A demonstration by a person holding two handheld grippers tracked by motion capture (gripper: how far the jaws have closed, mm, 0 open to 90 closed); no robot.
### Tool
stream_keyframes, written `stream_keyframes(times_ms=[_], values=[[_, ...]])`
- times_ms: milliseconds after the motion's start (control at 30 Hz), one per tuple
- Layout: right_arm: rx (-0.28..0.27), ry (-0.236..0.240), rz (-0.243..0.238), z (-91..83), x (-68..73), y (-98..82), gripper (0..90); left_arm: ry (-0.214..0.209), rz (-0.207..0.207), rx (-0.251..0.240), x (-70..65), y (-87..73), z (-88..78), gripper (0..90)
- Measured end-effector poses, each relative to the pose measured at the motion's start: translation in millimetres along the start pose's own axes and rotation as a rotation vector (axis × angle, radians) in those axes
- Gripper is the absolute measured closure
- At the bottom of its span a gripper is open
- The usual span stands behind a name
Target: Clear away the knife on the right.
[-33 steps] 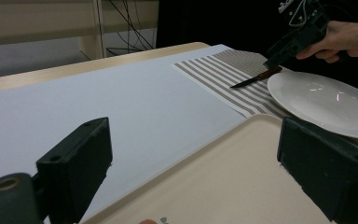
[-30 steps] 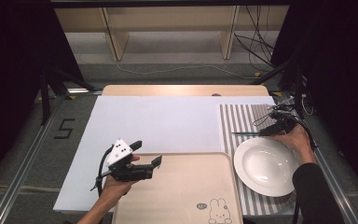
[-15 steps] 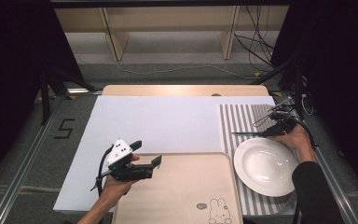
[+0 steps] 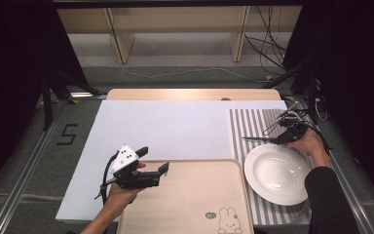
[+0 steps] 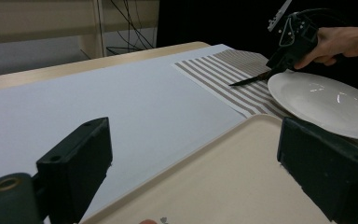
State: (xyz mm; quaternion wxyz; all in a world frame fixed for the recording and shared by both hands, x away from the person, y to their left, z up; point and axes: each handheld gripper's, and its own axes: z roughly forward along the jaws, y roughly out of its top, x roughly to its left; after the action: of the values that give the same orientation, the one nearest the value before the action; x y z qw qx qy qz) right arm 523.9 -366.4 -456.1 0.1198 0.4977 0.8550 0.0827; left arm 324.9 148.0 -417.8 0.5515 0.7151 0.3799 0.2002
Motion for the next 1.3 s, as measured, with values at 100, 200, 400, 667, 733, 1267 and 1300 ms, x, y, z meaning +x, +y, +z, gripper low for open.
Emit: stream_keyframes(times_ms=[100,200,400,667,733,1267,1300], values=[[-0.006,0.011,0.008,-0.1,-1.3,-0.6,31.7,0.0,-0.001,0.001,0.1,0.0,0.1,10.1],[0.001,0.039,0.009,-1.8,-1.1,-0.6,43.5,0.0,-0.001,-0.001,0.1,0.1,0.1,10.1],[0.022,0.078,0.005,-4.7,-0.9,-1.7,61.9,0.001,-0.001,0.0,0.1,0.1,0.1,10.1],[0.045,0.071,-0.05,-5.3,7.3,3.3,76.7,0.001,-0.001,-0.001,0.0,0.3,-0.1,10.1],[0.047,0.06,-0.058,-5.5,9.0,3.5,77.0,0.001,-0.002,-0.002,0.1,0.4,-0.3,10.1],[-0.139,-0.09,-0.117,-33.5,17.7,-0.2,77.3,0.003,-0.004,-0.004,0.2,0.8,-0.3,10.1],[-0.159,-0.091,-0.117,-36.7,19.0,-1.0,77.3,0.004,-0.005,-0.004,0.4,0.8,-0.3,10.1]])
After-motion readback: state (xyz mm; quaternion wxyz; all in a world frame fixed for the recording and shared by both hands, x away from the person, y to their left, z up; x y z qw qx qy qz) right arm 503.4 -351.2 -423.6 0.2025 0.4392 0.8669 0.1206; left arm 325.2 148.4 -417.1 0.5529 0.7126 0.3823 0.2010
